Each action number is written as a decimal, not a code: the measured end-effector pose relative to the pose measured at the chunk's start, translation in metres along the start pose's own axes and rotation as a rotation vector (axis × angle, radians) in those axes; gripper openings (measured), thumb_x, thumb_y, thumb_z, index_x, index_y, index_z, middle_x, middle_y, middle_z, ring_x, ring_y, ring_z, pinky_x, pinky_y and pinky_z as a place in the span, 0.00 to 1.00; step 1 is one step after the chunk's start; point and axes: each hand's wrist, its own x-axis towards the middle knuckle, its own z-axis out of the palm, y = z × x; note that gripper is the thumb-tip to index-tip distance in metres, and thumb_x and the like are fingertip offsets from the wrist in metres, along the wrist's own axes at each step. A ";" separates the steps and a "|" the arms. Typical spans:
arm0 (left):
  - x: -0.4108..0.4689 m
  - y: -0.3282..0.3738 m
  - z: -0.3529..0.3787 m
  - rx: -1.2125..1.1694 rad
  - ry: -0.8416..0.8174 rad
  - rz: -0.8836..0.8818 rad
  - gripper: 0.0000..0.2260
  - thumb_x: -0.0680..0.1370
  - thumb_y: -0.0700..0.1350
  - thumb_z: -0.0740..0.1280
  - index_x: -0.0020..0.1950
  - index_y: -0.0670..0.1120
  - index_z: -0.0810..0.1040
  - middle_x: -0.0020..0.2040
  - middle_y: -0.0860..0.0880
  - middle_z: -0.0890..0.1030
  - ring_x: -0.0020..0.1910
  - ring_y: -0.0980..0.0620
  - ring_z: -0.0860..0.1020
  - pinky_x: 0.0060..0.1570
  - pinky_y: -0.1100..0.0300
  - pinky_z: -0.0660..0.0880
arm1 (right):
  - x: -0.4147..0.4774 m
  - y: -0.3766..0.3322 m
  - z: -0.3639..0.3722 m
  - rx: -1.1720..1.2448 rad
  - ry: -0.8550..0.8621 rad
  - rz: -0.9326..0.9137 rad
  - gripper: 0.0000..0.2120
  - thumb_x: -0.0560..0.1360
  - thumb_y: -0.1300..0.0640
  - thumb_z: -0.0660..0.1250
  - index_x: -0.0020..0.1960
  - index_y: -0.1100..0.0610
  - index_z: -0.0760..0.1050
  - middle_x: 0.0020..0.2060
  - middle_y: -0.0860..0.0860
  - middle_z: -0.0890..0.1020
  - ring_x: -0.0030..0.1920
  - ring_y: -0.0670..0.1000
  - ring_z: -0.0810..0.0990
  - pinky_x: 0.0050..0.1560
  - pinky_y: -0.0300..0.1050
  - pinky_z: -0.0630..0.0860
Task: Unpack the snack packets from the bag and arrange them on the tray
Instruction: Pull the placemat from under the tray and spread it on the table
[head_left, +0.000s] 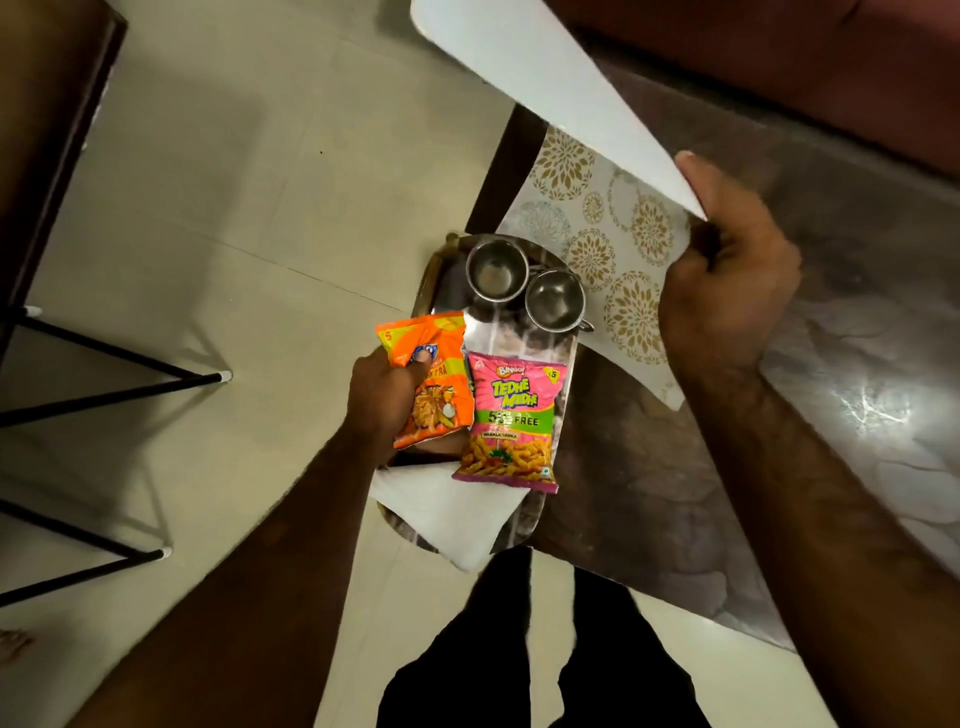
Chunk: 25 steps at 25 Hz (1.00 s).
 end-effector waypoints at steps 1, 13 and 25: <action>0.000 0.004 0.001 0.083 0.014 -0.014 0.16 0.80 0.55 0.67 0.61 0.47 0.81 0.57 0.46 0.85 0.54 0.43 0.84 0.55 0.52 0.77 | -0.001 -0.003 -0.003 -0.009 -0.007 0.001 0.20 0.79 0.61 0.68 0.71 0.54 0.82 0.67 0.49 0.85 0.67 0.47 0.84 0.64 0.50 0.84; -0.057 0.101 -0.010 0.289 0.107 0.079 0.24 0.75 0.48 0.71 0.68 0.39 0.75 0.65 0.38 0.78 0.62 0.39 0.77 0.62 0.49 0.74 | 0.007 -0.071 -0.058 0.026 -0.028 -0.038 0.23 0.77 0.63 0.69 0.69 0.49 0.83 0.66 0.43 0.86 0.67 0.44 0.84 0.66 0.49 0.82; -0.155 0.155 0.071 -0.207 -0.566 -0.275 0.25 0.80 0.61 0.62 0.70 0.46 0.73 0.62 0.43 0.79 0.60 0.42 0.79 0.58 0.48 0.75 | 0.027 -0.102 -0.158 0.523 0.257 0.356 0.14 0.81 0.69 0.68 0.64 0.60 0.83 0.52 0.47 0.88 0.50 0.41 0.87 0.56 0.43 0.86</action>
